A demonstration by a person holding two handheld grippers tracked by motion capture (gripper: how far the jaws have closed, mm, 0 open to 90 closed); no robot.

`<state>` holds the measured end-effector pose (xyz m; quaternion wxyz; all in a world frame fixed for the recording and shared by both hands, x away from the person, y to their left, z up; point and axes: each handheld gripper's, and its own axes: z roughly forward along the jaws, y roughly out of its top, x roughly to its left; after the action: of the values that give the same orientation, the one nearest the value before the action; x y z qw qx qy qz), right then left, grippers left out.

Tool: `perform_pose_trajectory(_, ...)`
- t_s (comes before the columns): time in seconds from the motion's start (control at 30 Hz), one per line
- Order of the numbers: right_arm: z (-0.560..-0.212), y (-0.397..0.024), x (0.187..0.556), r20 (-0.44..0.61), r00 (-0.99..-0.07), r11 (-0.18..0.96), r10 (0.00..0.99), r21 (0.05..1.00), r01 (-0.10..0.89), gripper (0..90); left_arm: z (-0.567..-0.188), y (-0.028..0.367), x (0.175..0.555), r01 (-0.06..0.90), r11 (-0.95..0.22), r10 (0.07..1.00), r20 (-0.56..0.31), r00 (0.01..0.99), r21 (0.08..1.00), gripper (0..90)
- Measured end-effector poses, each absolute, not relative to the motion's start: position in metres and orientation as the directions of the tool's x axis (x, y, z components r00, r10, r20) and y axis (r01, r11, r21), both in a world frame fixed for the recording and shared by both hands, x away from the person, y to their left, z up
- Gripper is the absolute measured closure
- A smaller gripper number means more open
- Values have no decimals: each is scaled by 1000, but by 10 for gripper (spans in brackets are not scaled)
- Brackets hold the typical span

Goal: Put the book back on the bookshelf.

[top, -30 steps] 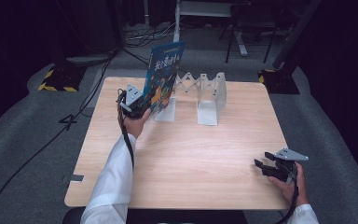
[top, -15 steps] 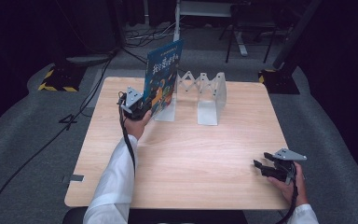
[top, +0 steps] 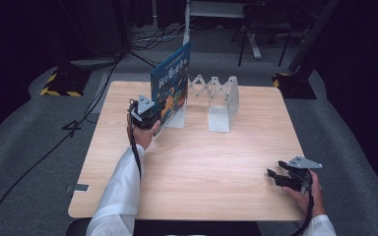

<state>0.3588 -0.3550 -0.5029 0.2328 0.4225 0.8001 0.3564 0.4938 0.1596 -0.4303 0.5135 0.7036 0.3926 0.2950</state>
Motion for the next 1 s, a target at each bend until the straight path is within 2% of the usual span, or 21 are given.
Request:
perform_pose_trajectory(0.37, -503, -355, 359, -67, -537, 388, 841, 766, 512, 387, -435, 158, 496, 280, -172, 856, 3, 516, 945, 813)
perform_pose_trajectory(0.6, -503, -355, 359, -65, -538, 388, 841, 765, 515, 377, -431, 156, 492, 267, -168, 852, 4, 524, 949, 724)
perform_pose_trajectory(0.83, -503, -355, 359, -63, -538, 387, 841, 764, 516, 371, -428, 157, 490, 260, -163, 849, 1, 528, 952, 697)
perform_pose_trajectory(1.0, -503, -355, 359, -64, -539, 388, 840, 764, 515, 370, -425, 156, 488, 257, -157, 850, -2, 526, 954, 637)
